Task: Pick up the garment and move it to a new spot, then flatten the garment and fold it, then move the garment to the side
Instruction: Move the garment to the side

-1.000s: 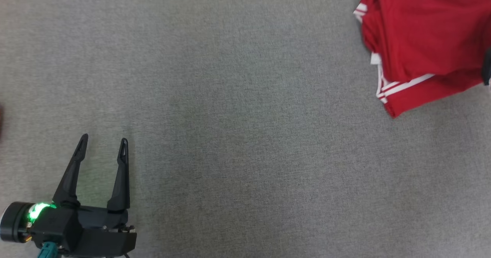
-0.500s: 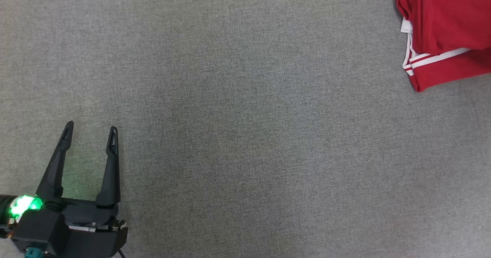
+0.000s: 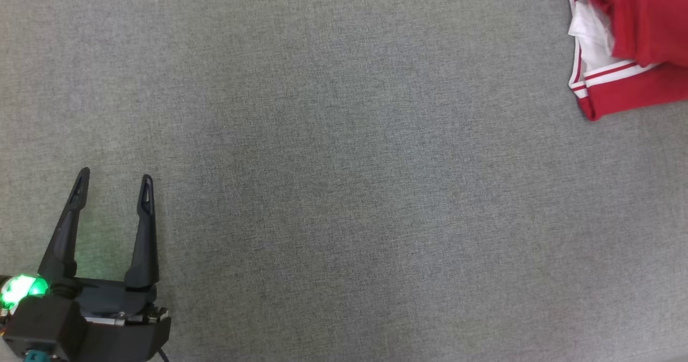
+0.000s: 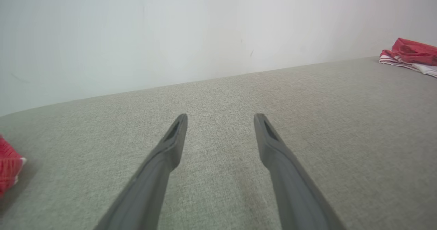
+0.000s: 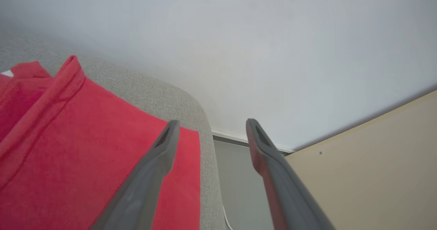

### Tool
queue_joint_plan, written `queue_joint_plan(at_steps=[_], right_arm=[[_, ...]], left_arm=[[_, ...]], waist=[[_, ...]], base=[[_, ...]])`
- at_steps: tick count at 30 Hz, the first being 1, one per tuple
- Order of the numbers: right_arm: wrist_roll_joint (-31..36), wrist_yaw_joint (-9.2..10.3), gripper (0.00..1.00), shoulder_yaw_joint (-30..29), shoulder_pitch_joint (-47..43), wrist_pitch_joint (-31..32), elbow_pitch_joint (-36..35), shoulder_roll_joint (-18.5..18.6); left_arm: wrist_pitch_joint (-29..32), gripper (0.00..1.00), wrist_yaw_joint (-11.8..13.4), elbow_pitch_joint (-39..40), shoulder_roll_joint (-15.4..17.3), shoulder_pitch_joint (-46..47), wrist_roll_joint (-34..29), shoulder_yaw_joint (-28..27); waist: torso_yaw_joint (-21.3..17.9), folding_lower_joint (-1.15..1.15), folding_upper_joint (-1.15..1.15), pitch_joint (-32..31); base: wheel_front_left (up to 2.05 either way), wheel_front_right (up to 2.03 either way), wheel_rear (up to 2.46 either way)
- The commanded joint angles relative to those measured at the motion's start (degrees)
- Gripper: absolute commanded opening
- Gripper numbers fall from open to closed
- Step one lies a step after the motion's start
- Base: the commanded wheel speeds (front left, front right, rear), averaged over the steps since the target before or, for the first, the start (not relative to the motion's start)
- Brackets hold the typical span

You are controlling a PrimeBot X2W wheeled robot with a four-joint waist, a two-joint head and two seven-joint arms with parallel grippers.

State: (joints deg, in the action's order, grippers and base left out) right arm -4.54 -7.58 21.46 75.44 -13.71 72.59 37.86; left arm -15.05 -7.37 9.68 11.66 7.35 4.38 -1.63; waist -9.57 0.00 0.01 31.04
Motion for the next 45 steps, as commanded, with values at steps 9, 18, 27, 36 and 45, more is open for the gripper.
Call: queue_joint_plan(at_steps=[9,18,27,36,45], right_arm=[[-1.69,0.13,1.00,-4.69,-3.11,-1.51,-9.24,-3.62],[-1.51,0.13,1.00,-9.78,-18.79,-1.49,-27.83,-8.09],[-4.06,0.12,1.00,-12.16,-34.19,-1.51,-37.22,-13.60],[-4.74,0.13,1.00,-15.98,-49.38,-1.41,-44.26,-19.72],[-0.48,0.13,1.00,-20.02,-63.81,-1.40,-54.45,-26.39]], left_arm=[[-0.16,1.00,0.20,-3.34,-2.79,-1.64,1.26,-0.43],[-0.16,1.00,0.62,-7.44,-6.17,-5.67,2.54,-2.85],[-0.17,1.00,0.58,-10.70,-7.92,-8.41,3.00,-2.30],[-0.17,1.00,0.04,-14.67,-8.46,-8.73,3.05,-0.65],[-0.17,1.00,-0.16,-15.77,-8.64,-11.23,3.21,-0.48]], waist=[[1.17,0.00,-0.01,-5.90],[4.24,0.00,-0.01,-13.98],[8.46,0.00,-0.01,-19.81],[11.08,0.00,-0.01,-24.76],[10.76,0.00,-0.01,-28.85]], base=[[0.00,0.00,0.00],[0.00,0.00,0.00],[0.00,0.00,0.00],[0.00,0.00,0.00],[0.00,0.00,0.00]])
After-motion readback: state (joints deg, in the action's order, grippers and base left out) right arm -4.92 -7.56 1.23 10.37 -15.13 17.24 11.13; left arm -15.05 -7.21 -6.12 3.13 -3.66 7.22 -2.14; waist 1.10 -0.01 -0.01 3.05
